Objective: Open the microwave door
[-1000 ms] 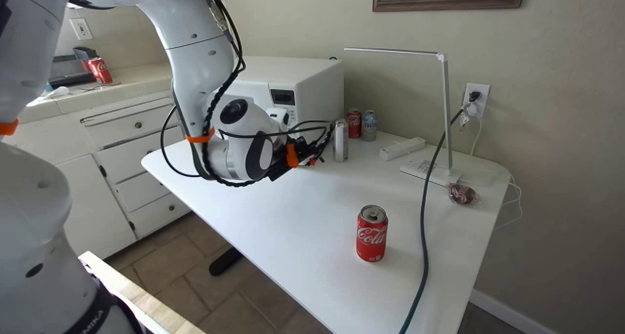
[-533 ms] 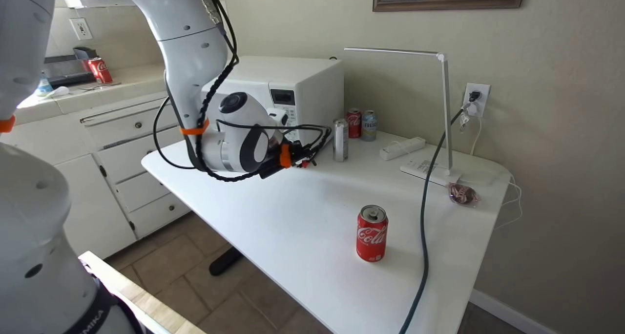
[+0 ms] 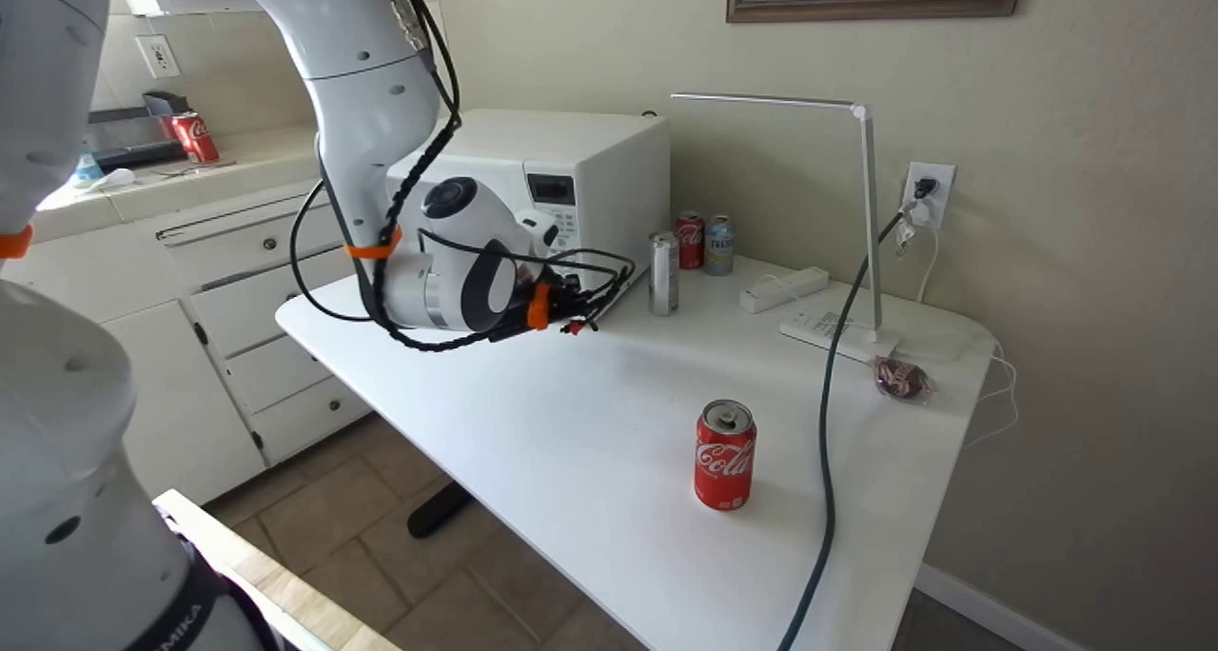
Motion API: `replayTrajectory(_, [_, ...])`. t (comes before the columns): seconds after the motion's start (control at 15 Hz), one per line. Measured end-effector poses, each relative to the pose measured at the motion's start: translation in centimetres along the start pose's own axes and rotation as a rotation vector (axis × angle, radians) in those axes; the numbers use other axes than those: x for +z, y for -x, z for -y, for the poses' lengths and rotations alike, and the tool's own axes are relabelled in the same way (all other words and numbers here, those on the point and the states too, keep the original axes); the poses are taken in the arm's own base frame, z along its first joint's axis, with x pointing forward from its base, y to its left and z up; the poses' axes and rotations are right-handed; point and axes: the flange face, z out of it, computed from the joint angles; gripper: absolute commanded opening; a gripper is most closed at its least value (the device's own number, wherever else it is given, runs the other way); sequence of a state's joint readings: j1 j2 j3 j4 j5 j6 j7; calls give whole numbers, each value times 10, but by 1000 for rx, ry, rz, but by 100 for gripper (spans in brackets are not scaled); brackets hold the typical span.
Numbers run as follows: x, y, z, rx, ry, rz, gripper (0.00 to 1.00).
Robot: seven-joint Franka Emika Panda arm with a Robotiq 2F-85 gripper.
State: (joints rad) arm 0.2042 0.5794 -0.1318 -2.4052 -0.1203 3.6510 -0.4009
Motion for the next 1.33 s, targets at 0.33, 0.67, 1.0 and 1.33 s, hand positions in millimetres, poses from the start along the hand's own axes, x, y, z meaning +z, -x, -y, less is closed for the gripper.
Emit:
replayTrajectory(0.33, [2, -4, 2, 80, 5, -66, 0])
replayTrajectory(0.67, [9, 3, -8, 106, 33, -98, 0])
replayTrajectory(1.0, [20, 9, -7, 110, 32, -93, 0])
replayTrajectory(1.33, [25, 13, -4, 138, 45, -136, 0])
